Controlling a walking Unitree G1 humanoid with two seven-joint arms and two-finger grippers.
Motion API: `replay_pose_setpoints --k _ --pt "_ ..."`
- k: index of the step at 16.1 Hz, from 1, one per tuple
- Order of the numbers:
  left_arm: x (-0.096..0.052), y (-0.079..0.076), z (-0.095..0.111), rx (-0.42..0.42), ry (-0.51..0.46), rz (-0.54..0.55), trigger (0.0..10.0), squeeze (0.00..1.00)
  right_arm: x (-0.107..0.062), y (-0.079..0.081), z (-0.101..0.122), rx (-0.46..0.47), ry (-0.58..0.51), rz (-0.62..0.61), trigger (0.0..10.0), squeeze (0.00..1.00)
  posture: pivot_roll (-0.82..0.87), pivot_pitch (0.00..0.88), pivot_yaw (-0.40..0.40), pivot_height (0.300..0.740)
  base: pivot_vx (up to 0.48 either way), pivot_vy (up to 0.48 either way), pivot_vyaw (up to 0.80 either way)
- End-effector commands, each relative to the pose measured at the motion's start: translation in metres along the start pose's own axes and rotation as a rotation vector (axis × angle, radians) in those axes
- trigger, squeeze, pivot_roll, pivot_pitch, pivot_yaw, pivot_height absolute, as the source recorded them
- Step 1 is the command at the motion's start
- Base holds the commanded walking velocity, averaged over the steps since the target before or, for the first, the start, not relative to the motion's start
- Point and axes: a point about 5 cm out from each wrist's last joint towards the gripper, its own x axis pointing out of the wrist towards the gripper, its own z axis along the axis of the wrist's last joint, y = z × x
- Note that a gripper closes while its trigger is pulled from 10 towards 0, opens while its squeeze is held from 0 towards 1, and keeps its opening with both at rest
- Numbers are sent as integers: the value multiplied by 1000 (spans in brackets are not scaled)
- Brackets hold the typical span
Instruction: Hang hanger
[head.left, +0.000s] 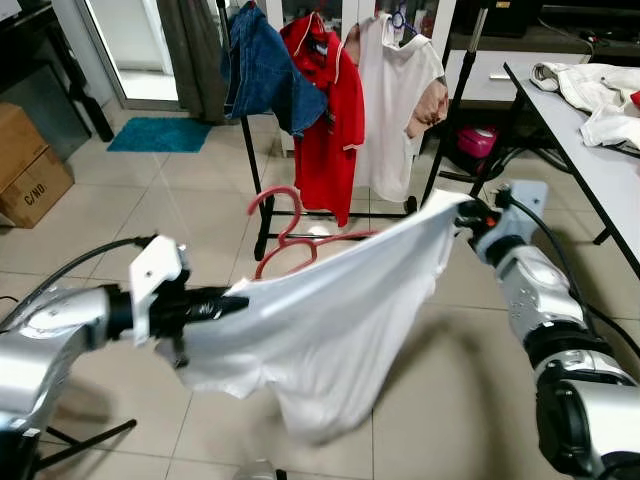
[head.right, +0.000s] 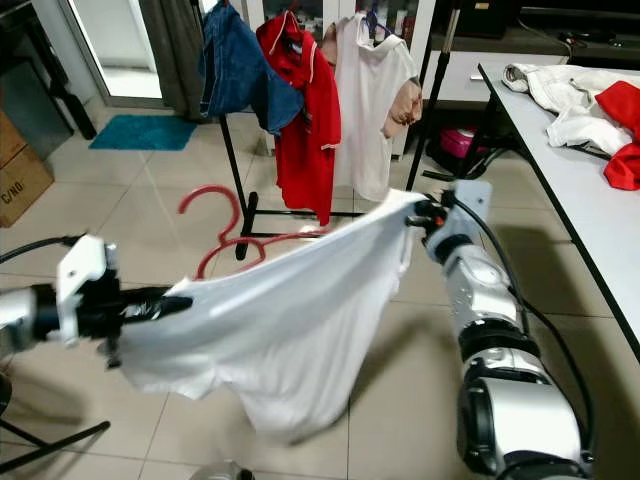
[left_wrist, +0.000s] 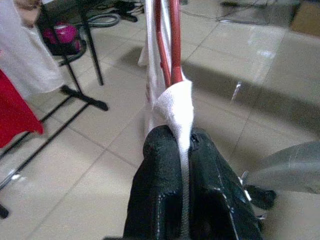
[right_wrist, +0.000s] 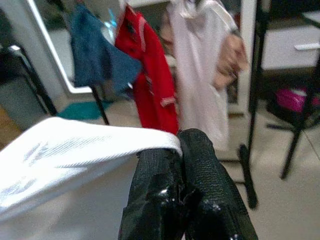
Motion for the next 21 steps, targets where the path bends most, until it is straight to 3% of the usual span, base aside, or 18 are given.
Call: replay_pose_setpoints --k 1,3,9,11,13,15,17,18,20,21 --pt "0 8 -1 30 18 63 0 0 4 4 16 -34 -64 33 0 0 32 0 60 740 0 0 0" --pt "10 18 2 58 -16 124 0 0 5 17 18 -57 -76 110 0 0 26 0 60 740 0 0 0" --pt "39 22 12 80 -70 -10 0 0 -5 54 14 -105 -70 310 0 0 12 0 60 740 0 0 0" --pt "40 22 13 98 -55 -49 0 0 -7 55 11 -115 -61 309 0 0 -1 0 76 740 0 0 0" --pt "27 32 12 114 -47 56 0 0 -9 40 10 -120 -42 215 0 0 -16 0 97 740 0 0 0" --pt "2 37 9 96 -62 153 0 0 -11 15 10 -100 -17 77 0 0 -8 0 89 740 0 0 0" --pt "-11 36 9 94 -74 159 0 0 -11 5 11 -85 -6 22 0 0 11 0 68 740 0 0 0" --pt "-24 34 7 87 -75 158 0 0 -8 -1 12 -74 3 -9 0 0 26 0 57 740 0 0 0" --pt "-35 33 7 73 -93 158 0 0 -4 -1 14 -68 11 -8 0 0 26 0 57 740 0 0 0" --pt "-39 31 15 46 -173 148 0 0 -1 2 15 -59 10 14 0 0 44 0 48 740 0 0 0"
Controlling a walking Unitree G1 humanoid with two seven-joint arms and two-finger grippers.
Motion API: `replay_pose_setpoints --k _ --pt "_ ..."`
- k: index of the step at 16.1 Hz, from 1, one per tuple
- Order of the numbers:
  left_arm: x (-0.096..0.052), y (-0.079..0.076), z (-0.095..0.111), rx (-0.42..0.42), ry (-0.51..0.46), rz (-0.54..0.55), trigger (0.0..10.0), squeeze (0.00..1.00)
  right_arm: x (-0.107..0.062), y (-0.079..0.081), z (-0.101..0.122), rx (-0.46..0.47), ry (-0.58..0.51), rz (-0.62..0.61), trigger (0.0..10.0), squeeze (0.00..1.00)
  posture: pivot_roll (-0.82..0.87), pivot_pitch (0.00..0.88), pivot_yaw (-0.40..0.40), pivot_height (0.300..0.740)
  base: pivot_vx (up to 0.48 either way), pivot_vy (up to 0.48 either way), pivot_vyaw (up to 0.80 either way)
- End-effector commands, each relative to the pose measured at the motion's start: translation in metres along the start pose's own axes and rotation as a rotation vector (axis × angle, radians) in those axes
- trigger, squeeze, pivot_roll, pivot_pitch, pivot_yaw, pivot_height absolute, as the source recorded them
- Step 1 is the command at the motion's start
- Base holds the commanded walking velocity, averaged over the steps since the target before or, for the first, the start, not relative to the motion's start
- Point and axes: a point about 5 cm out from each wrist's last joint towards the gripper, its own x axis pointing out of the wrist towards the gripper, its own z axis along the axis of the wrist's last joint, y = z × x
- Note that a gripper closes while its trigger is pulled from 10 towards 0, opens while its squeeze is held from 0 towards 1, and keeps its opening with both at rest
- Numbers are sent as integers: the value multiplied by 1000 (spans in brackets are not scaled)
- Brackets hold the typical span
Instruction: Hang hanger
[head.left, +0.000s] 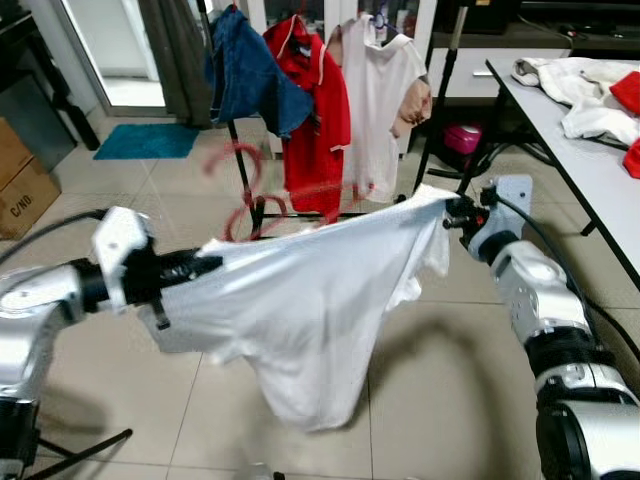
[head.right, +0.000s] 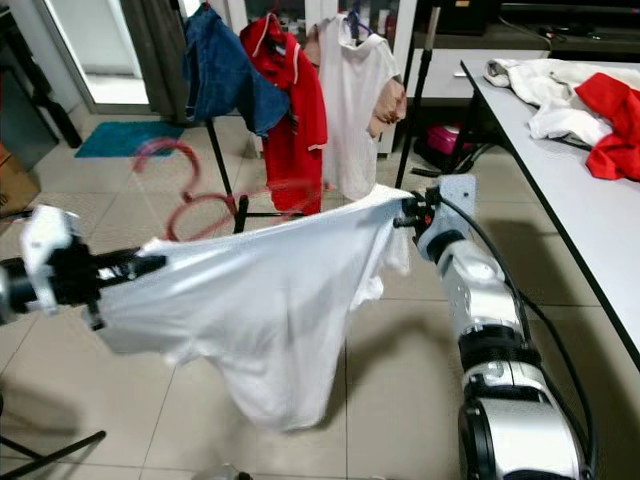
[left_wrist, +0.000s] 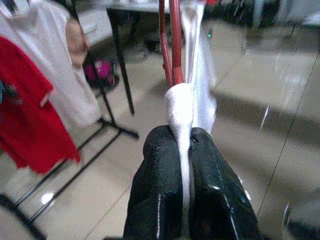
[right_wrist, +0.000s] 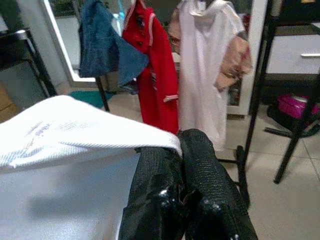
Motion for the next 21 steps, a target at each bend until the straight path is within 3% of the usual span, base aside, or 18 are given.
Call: replay_pose_setpoints --k 1,4,6,13,16,21 --pt "-8 1 12 -18 -66 4 0 0 2 -3 10 23 -41 -6 0 0 47 0 48 740 0 0 0" --pt "-6 -5 12 -47 -71 -60 0 0 5 7 12 34 -58 56 0 0 47 0 50 740 0 0 0" --pt "-5 -10 5 -84 -20 -101 0 0 6 15 14 43 -78 111 0 0 36 0 60 740 0 0 0" --pt "1 -15 -7 -164 21 -155 0 0 5 20 27 40 -126 193 0 0 31 0 63 740 0 0 0" --pt "14 -8 -7 -152 22 -160 0 0 6 32 33 24 -148 275 0 0 32 0 62 740 0 0 0" --pt "25 5 -10 -71 77 -103 0 0 3 39 33 -17 -141 314 0 0 24 0 69 740 0 0 0"
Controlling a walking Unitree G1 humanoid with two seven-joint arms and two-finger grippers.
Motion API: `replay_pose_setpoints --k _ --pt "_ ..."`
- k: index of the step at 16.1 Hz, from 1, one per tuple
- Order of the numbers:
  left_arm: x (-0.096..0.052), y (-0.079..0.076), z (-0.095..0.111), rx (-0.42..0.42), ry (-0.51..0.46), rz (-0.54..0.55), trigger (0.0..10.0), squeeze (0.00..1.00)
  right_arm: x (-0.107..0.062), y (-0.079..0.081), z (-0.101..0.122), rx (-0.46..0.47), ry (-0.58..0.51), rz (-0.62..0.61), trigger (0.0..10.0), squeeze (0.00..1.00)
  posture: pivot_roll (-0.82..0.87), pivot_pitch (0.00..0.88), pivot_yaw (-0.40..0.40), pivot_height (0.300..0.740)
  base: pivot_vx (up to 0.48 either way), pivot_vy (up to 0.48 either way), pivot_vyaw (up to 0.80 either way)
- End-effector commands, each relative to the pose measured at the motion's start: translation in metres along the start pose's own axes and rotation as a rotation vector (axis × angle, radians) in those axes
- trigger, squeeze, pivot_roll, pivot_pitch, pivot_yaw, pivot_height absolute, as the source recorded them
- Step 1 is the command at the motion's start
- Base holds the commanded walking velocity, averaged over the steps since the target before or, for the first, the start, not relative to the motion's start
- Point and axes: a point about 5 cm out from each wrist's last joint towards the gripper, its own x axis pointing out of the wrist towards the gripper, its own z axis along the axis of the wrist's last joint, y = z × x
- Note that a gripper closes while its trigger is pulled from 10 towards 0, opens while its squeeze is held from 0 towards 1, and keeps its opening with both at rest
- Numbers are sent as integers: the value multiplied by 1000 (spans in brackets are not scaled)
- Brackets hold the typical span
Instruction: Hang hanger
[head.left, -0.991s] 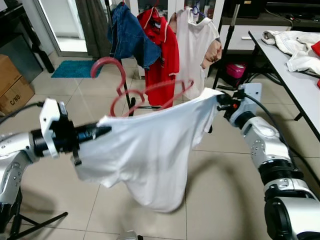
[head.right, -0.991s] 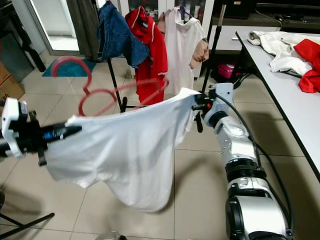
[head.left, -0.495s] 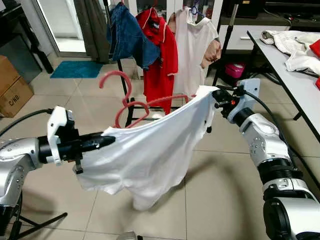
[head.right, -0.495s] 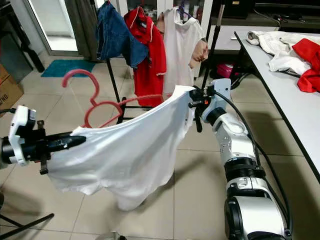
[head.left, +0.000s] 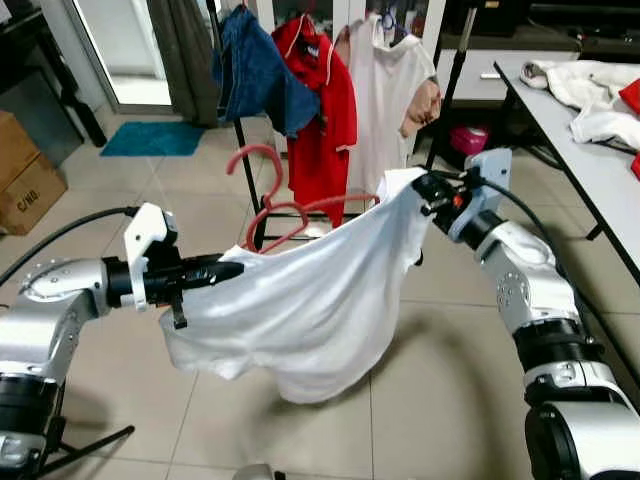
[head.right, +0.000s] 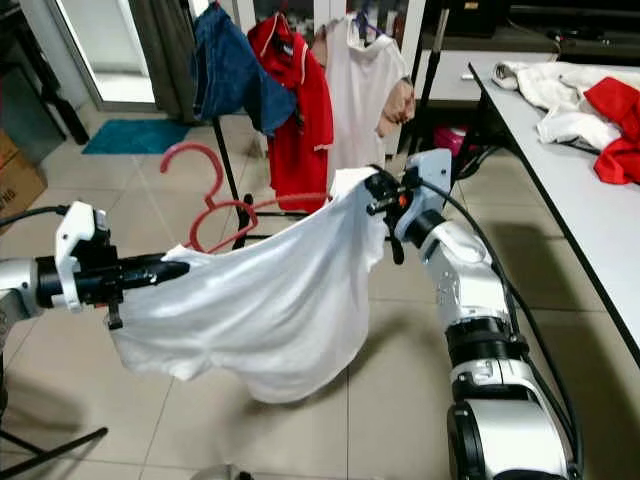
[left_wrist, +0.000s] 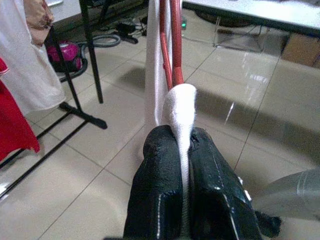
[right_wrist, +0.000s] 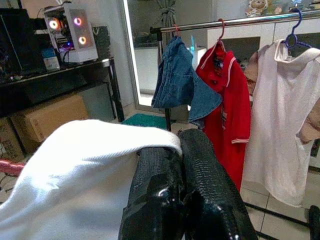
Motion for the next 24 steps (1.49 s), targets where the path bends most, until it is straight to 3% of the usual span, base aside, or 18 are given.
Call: replay_pose_setpoints --k 1,5,10,12,17,22,23,24 --pt "2 4 4 42 18 19 0 0 1 3 8 -16 -18 25 0 0 23 0 68 740 0 0 0" --pt "14 9 1 63 33 21 0 0 3 12 12 -26 -26 83 0 0 27 0 62 740 0 0 0" --pt "41 8 1 66 23 -49 0 0 5 24 10 -33 -10 120 0 0 26 0 62 740 0 0 0" --pt "52 6 -4 105 81 -94 0 0 4 24 7 -47 22 96 0 0 15 0 73 740 0 0 0" --pt "55 2 -15 147 162 -135 0 0 2 11 9 -55 39 1 0 0 14 0 77 740 0 0 0" --pt "55 4 -16 155 153 -124 0 0 3 22 3 -105 106 99 0 0 18 0 71 740 0 0 0" --pt "56 3 -15 151 144 -135 0 0 3 26 1 -109 121 123 3333 0 18 0 71 740 0 0 0" --pt "56 2 -15 150 140 -142 0 0 3 27 1 -115 129 126 3333 0 18 0 71 740 0 0 0"
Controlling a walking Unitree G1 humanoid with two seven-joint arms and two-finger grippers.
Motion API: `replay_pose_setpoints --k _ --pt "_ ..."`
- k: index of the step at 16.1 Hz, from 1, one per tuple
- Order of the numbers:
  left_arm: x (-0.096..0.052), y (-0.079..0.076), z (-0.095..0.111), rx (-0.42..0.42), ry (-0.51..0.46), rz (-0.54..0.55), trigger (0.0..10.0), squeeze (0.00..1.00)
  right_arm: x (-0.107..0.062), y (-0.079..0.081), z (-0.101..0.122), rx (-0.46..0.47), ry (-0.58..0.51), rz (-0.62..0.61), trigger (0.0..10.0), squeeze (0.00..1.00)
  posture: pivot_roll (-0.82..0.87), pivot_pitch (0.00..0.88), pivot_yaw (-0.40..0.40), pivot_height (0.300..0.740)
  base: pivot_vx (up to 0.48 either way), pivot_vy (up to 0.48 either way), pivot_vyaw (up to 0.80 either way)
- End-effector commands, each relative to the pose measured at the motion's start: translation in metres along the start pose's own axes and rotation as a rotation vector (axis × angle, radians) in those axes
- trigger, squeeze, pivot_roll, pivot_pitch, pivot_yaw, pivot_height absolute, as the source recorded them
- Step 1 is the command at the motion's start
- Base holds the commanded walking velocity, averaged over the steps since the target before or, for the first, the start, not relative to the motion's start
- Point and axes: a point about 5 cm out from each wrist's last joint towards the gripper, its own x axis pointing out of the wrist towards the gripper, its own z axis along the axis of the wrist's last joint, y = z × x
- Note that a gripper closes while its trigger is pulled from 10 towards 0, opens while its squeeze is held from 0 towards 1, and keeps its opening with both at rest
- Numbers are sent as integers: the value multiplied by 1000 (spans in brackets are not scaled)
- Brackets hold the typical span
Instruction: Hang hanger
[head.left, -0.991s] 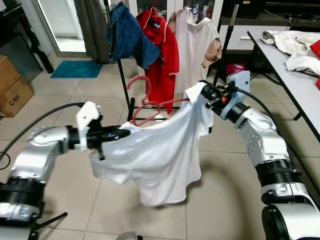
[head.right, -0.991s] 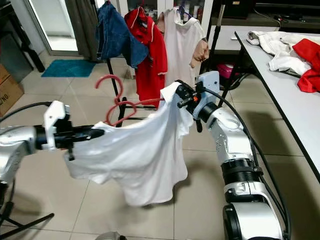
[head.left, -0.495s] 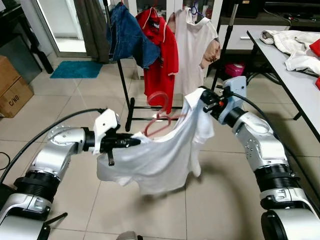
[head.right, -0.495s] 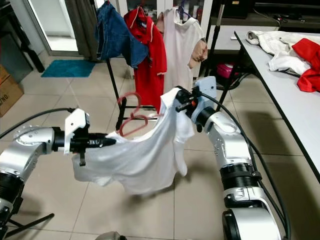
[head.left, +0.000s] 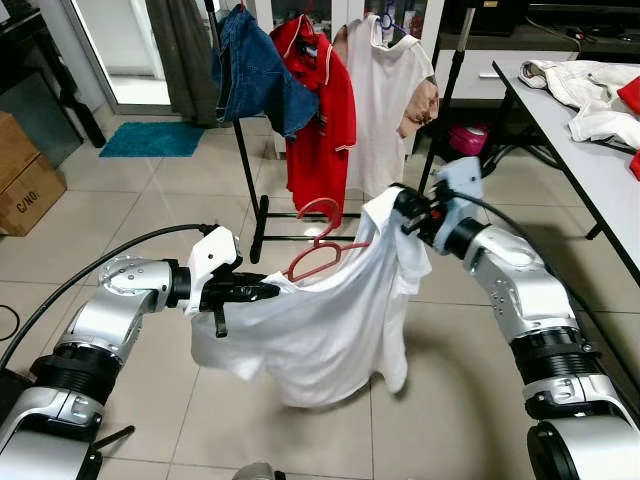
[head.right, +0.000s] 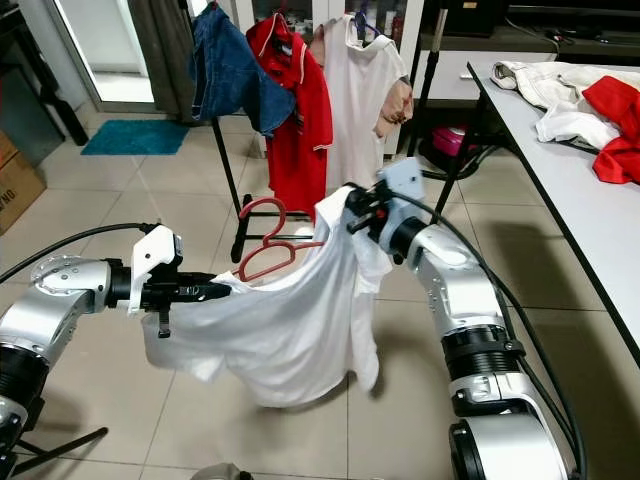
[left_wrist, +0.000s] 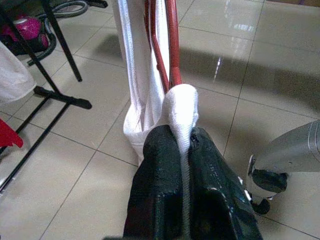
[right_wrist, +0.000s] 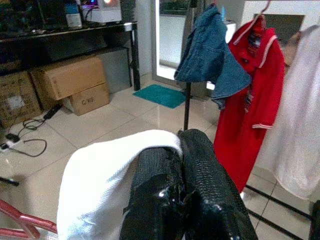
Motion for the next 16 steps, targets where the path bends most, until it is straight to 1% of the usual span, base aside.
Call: replay_pose_setpoints --k 1,2,7,13,14,15,16 --pt "1 2 8 26 -21 -19 0 0 1 3 2 -6 15 18 10000 0 16 0 73 740 0 0 0" --pt "1 1 9 27 -27 -32 0 0 1 3 0 -2 33 17 10000 1000 16 0 73 740 0 0 0" --pt "3 -5 7 26 -26 -82 0 0 -1 -10 -2 -39 110 -24 10000 1000 12 0 71 740 0 0 0" --pt "2 -9 5 25 -32 -86 0 0 0 -12 -3 -77 168 -5 10000 1000 15 0 57 740 0 0 0" --pt "0 -9 4 24 -31 -82 0 0 -3 -12 -11 -135 251 30 10000 1000 14 0 56 740 0 0 0" --pt "-1 -9 4 23 -31 -80 0 0 -4 -12 -15 -153 279 41 10000 1000 14 0 55 740 0 0 0" --pt "-2 -10 3 23 -30 -76 0 0 -5 -12 -17 -151 300 56 10000 1000 14 0 55 740 0 0 0"
